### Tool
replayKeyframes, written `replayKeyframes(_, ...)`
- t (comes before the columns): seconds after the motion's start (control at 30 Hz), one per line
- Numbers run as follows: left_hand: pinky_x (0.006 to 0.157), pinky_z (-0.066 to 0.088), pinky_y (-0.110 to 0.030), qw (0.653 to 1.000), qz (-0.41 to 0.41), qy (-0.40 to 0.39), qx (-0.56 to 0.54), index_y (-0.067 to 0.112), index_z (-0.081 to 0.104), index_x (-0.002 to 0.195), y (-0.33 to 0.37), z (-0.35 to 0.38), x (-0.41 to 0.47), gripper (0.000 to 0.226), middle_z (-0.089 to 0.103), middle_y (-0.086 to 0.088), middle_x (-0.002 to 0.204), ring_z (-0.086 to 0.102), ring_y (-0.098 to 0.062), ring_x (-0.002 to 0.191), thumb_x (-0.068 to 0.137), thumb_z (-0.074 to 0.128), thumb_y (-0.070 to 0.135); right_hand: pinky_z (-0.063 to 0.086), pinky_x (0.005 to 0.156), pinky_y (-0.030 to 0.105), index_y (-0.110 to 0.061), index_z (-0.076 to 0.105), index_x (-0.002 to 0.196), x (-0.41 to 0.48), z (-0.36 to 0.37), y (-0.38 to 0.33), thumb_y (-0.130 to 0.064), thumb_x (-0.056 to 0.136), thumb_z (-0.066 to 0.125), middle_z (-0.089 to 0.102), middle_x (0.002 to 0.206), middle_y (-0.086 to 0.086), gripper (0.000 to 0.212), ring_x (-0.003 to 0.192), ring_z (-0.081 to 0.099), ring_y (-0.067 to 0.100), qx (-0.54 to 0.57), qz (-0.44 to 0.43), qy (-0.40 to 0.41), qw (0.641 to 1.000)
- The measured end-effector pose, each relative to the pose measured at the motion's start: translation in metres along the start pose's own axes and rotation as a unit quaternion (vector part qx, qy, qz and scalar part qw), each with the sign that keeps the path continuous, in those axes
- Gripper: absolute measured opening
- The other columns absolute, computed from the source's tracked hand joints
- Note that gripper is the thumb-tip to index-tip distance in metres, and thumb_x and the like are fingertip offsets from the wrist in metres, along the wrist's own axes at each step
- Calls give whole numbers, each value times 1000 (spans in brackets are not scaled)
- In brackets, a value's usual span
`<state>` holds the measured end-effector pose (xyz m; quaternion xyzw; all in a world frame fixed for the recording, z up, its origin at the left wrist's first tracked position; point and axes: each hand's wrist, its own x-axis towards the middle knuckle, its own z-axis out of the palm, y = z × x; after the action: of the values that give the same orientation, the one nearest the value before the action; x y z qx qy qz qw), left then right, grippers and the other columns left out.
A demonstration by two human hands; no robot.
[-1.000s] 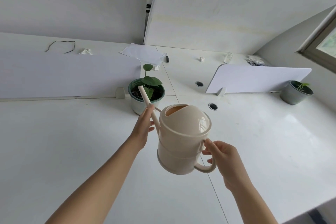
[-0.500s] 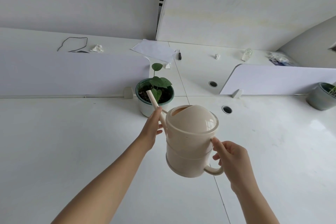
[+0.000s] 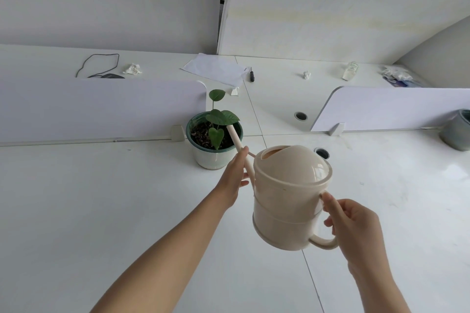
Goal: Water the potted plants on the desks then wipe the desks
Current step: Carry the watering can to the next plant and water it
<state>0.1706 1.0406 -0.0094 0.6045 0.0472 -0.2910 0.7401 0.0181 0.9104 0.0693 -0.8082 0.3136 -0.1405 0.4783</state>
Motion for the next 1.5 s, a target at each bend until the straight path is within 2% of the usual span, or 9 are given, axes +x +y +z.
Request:
replayKeyframes(0.13, 107, 34, -46, 1000, 3, 1, -3, 24, 47, 126, 2, -4, 4, 47, 56, -7, 129, 54, -25, 116, 92, 33, 53, 32, 44, 27, 13, 58, 70, 3, 3, -4, -26, 87, 58, 53, 54, 10, 43, 50, 45, 15, 2, -1, -9, 1000)
replayKeyframes(0.4, 102, 38, -42, 999, 15, 32, -13, 28, 55, 93, 6, -32, 7, 31, 61, -4, 114, 55, -26, 115, 91, 35, 51, 32, 30, 9, 17, 58, 74, 6, 24, -14, -26, 87, 58, 53, 56, 14, 45, 51, 42, 20, 14, -4, -38, 999)
replayKeyframes(0.5, 96, 40, -38, 999, 14, 35, -17, 28, 54, 93, 14, -40, 10, 31, 62, -4, 112, 55, -26, 112, 92, 34, 52, 37, 37, 21, 14, 60, 73, 7, 33, -20, -28, 87, 58, 55, 54, 11, 44, 50, 43, 19, 15, -13, -46, 999)
replayKeyframes(0.6, 103, 38, -42, 999, 9, 36, -15, 31, 55, 94, 17, -43, 12, 32, 62, -5, 113, 54, -28, 115, 92, 32, 53, 35, 47, 28, 9, 61, 71, 10, 38, -24, -29, 86, 58, 56, 52, 8, 42, 48, 44, 19, 6, -18, -44, 999)
replayKeyframes(0.83, 107, 35, -45, 1000, -3, 24, -14, 30, 56, 93, 7, -35, 14, 34, 62, 1, 103, 54, -28, 117, 92, 31, 54, 36, 49, 30, 4, 61, 66, 6, 29, -17, -29, 86, 59, 57, 52, 7, 39, 50, 46, 21, -1, -9, -39, 999)
replayKeyframes(1.03, 107, 35, -47, 1000, -10, 5, 0, 26, 52, 107, -2, -19, 12, 40, 60, -9, 124, 54, -28, 116, 91, 31, 56, 35, 51, 31, 3, 61, 64, 4, 16, -4, -29, 85, 59, 58, 52, 8, 38, 50, 45, 22, 4, 6, -21, 1000)
replayKeyframes(1.27, 107, 34, -45, 1000, -14, -21, 10, 26, 53, 89, -2, -6, 8, 38, 61, -6, 120, 54, -28, 117, 90, 32, 57, 35, 48, 29, -7, 60, 59, 0, 4, 5, -27, 86, 59, 58, 54, 8, 34, 50, 45, 21, 9, 0, -20, 1000)
replayKeyframes(1.4, 104, 35, -42, 1000, -11, -8, 5, 21, 47, 128, -5, -8, 0, 54, 55, -2, 132, 53, -24, 119, 90, 33, 57, 36, 47, 28, -9, 62, 61, -7, 0, 12, -23, 86, 60, 59, 55, 9, 29, 50, 47, 19, 30, 9, -34, 999)
replayKeyframes(1.5, 98, 35, -39, 1000, 3, 6, -1, 28, 42, 132, -8, -15, -12, 48, 51, 0, 135, 53, -22, 119, 92, 34, 53, 39, 52, 28, -6, 63, 61, -14, 1, 22, -18, 85, 61, 58, 56, 11, 27, 53, 50, 20, 73, 44, -53, 995)
